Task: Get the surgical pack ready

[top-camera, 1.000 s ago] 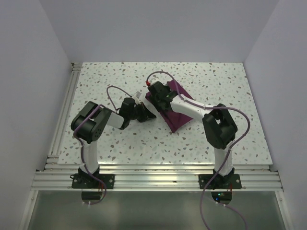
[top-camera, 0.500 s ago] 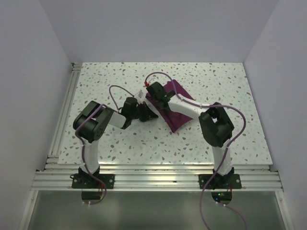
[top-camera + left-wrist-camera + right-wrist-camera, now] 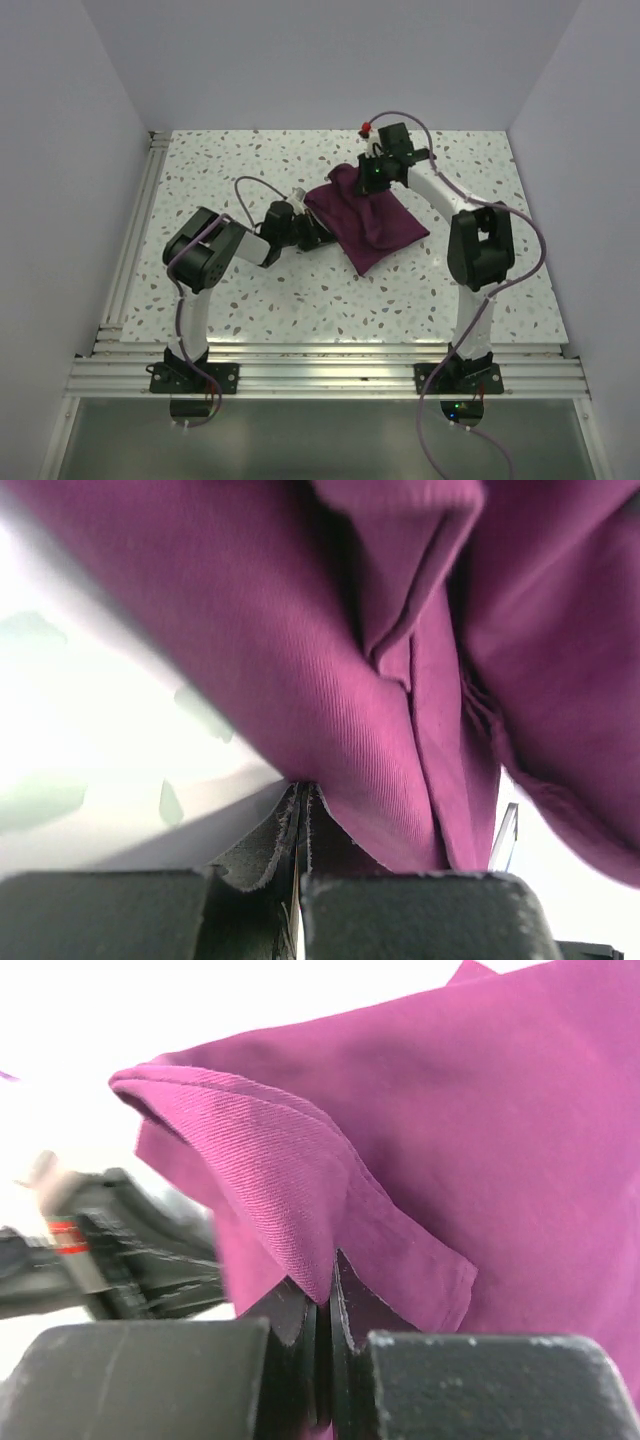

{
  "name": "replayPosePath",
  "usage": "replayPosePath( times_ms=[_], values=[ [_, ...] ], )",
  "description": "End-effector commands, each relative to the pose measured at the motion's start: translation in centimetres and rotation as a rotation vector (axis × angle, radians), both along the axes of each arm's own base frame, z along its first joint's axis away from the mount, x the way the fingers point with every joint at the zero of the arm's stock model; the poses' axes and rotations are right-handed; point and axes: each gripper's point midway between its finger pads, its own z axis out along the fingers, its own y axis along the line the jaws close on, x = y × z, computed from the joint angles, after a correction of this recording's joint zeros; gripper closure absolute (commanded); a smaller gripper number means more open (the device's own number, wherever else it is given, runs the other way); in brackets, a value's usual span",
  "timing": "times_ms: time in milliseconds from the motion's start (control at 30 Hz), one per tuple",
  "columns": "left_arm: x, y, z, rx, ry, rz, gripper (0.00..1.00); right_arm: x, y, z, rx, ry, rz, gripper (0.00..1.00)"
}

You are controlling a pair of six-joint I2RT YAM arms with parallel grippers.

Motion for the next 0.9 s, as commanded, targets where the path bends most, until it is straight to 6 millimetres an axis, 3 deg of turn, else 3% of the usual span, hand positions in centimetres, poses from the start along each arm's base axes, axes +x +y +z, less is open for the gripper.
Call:
replayPosePath(
  times_ms=[0, 300, 433, 667, 867],
  values=[
    [1.0, -0.1, -1.2, 0.021, -0.016, 0.018, 1.00, -0.6, 3.0, 3.6, 0.367, 0.145, 0.116, 1.00],
    [1.9, -1.0, -1.5, 0.014, -0.025, -0.003, 1.00, -1.6, 4.2, 1.8, 0.764, 0.453, 0.134, 1.00],
    [2.5, -1.3, -1.6, 0.024, -0.048, -0.022, 1.00, -1.0, 5.0, 2.4, 0.898, 0.484, 0.112, 1.00],
    [3.1, -1.8, -1.5, 0.019, -0.065, -0.046, 1.00, -1.2, 5.4, 3.5, 1.037, 0.527, 0.080, 1.00],
    [4.1, -2.1, -0.8, 0.017, -0.087, -0.057, 1.00, -1.7, 5.7, 3.0, 1.097, 0.570, 0.058, 1.00]
  ],
)
